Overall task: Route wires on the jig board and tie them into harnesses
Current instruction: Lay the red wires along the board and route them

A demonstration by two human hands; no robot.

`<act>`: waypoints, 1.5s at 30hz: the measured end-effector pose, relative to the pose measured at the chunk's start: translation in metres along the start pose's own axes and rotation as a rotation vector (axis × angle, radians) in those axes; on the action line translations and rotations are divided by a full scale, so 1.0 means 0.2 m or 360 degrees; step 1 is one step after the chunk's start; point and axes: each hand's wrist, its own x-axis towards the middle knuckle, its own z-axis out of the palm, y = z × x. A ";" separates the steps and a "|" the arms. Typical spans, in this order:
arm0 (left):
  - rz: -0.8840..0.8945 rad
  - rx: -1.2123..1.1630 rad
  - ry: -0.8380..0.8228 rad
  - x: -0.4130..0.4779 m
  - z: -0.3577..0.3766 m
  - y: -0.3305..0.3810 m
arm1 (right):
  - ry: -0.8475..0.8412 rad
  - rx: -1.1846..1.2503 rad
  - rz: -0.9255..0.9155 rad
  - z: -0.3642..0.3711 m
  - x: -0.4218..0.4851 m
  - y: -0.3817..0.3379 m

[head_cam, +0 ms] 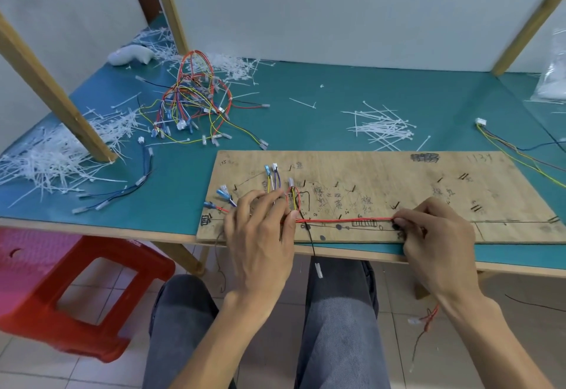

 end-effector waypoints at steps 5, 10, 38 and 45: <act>0.0034 0.0023 0.0020 0.00 0.01 -0.01 | 0.0087 -0.0010 -0.0012 0.03 -0.02 0.03; 0.0042 -0.0034 0.0041 0.01 0.00 -0.04 | 0.0079 -0.0005 -0.0028 0.04 -0.04 0.01; -0.0060 -0.0266 0.0084 -0.02 -0.31 -0.36 | -0.0239 -0.0080 0.0143 -0.16 -0.03 0.02; -0.0277 -0.0500 -0.0025 0.00 -0.37 -0.40 | -0.0240 -0.0059 0.0177 -0.14 -0.02 0.00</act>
